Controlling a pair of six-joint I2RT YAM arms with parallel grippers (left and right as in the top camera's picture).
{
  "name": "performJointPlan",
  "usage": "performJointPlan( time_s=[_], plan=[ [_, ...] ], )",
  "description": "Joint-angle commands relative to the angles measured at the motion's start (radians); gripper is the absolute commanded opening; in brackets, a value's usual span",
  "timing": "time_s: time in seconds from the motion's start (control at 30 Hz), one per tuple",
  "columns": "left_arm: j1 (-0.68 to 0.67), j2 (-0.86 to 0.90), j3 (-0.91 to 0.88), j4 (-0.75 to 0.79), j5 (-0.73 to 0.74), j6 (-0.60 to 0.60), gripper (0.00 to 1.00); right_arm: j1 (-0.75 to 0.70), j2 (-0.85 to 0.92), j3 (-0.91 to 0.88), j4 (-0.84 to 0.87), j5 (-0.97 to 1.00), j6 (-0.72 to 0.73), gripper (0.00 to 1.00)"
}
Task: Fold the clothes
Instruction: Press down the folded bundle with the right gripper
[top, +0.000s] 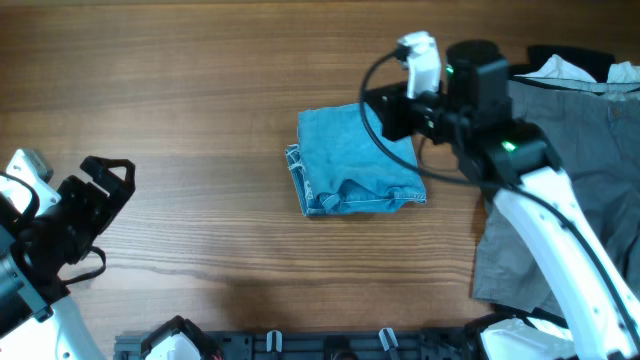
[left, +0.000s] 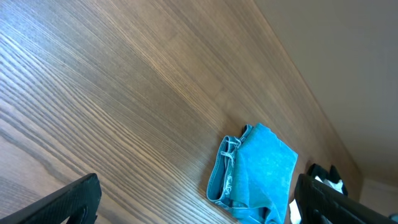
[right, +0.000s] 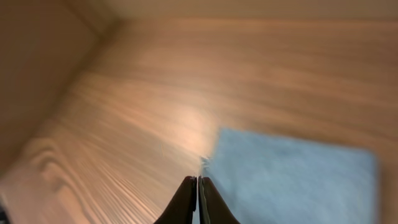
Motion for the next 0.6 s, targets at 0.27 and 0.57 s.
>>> performJointPlan(
  time_s=[0.27, 0.57],
  plan=[
    [-0.005, -0.002, 0.011, 0.003, -0.001, 0.021, 1.0, 0.06, 0.491, -0.164, -0.113, -0.09, 0.048, 0.04],
    [-0.005, -0.002, 0.011, 0.003, -0.001, 0.021, 1.0, 0.044, 0.579, -0.129, -0.103, -0.166, 0.046, 0.04]
  ],
)
